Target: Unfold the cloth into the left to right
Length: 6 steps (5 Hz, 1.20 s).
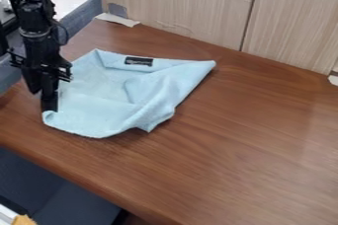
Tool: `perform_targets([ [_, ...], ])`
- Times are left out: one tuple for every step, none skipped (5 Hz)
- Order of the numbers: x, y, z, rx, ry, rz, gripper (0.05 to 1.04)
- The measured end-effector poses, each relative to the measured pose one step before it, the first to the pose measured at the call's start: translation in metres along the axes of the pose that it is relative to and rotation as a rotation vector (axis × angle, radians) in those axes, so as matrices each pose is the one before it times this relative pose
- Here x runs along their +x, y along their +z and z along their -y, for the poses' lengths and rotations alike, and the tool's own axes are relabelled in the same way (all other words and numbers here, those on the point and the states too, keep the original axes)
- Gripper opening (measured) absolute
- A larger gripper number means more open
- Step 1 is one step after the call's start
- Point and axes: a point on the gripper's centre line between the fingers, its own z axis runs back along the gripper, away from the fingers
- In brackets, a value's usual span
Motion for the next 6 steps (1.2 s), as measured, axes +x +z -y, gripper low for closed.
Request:
perform_targets([
  [0.00093,0.00096,0.00018,0.0037,-0.003,0.0025,0.793],
  [0.00037,-0.00026,0.00292,-0.0175,0.0023,0.0037,1.001],
  [-0.00149,0.00589,-0.00121,0.0109,0.0106,0.011,1.005],
  [-0.00122,0.01227,-0.00129,0.0158,0.0025,0.0303,1.0],
  [0.00098,0.02931,-0.00166,0.0222,0.0003,0.0776,1.0],
  [0.00246,0.01483,-0.00267,0.0209,0.0058,0.0338,1.0],
])
